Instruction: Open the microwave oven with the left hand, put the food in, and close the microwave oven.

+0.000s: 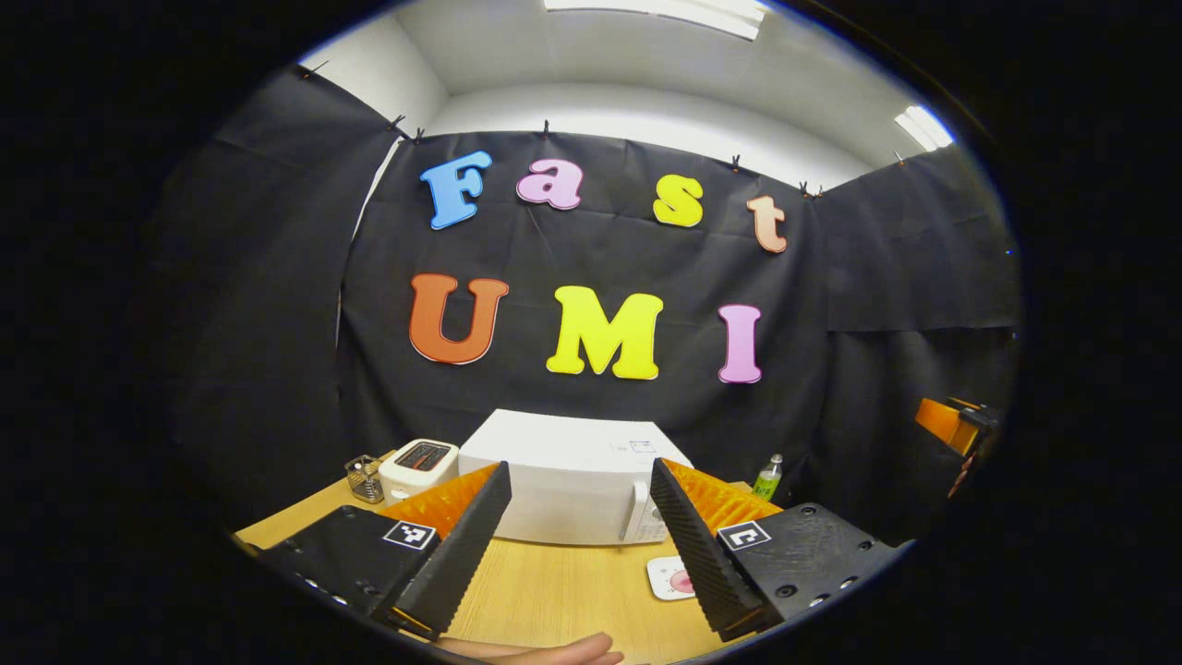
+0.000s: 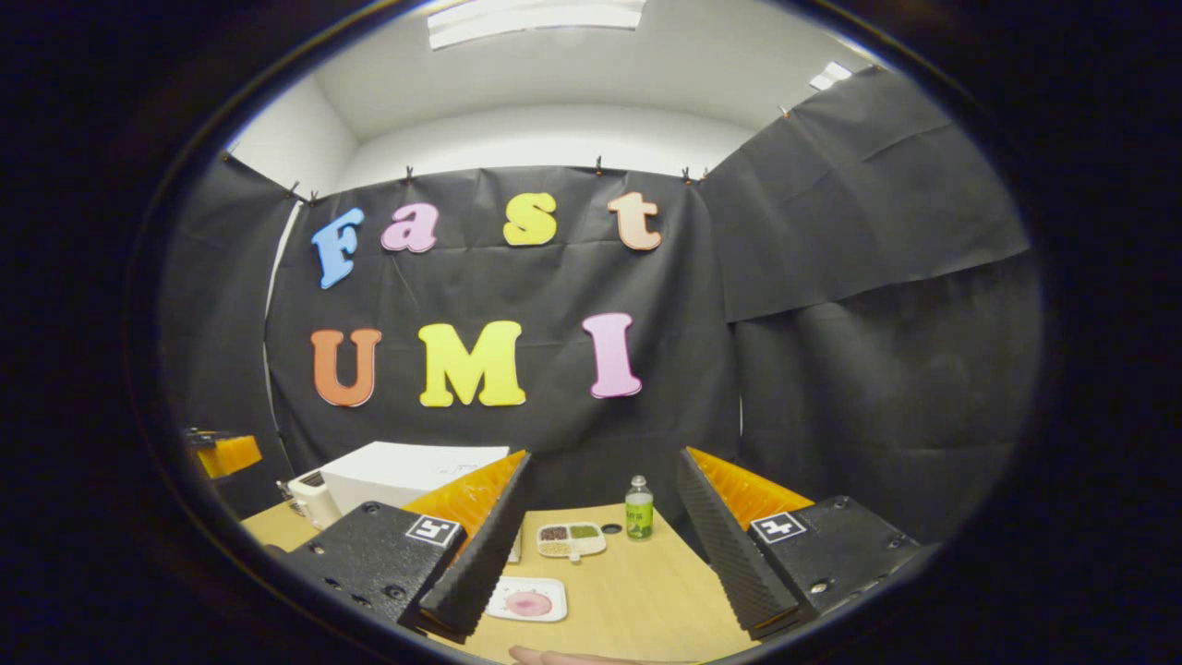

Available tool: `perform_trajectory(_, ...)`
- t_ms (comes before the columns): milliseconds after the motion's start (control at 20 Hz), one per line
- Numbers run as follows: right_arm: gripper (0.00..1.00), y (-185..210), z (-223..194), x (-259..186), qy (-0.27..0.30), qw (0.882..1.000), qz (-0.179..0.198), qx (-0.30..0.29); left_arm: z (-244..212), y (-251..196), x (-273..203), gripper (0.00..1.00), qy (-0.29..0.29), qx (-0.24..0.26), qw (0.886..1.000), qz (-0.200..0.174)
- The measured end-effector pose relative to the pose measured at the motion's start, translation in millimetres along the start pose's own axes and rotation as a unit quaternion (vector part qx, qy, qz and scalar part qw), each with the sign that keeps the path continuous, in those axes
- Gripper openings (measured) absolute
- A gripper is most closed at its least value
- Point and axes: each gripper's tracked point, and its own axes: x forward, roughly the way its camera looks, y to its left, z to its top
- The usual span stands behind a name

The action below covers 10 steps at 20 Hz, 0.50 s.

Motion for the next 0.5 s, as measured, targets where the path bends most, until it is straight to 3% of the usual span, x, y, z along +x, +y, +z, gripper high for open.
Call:
perform_trajectory(50,0.89,-0.4,-0.4,0.2,-0.003,1.000,0.001,0.001,-4.5,-3.2,10.4,0.95,0.003,0.002,1.000,-0.001)
perform_trajectory(100,0.99,-2.0,-0.9,1.3,-0.007,1.000,0.000,0.001,-9.2,-6.3,20.9,0.95,0.002,0.007,1.000,-0.001)
perform_trajectory(350,0.99,-12.6,-9.3,9.2,-0.019,1.000,-0.008,-0.014,-47.6,-24.9,74.3,0.95,0.026,0.039,0.999,0.003)
perform_trajectory(400,0.89,-12.5,-13.6,10.5,-0.016,1.000,-0.006,-0.013,-53.0,-34.4,84.9,0.95,0.032,0.038,0.999,-0.007)
perform_trajectory(450,0.99,-13.1,-16.7,11.9,-0.013,1.000,-0.005,-0.011,-63.0,-43.4,97.8,0.94,0.039,0.039,0.998,-0.016)
perform_trajectory(500,0.99,-14.3,-21.4,14.0,-0.010,1.000,-0.003,-0.007,-73.1,-51.1,109.6,0.94,0.044,0.040,0.998,-0.027)
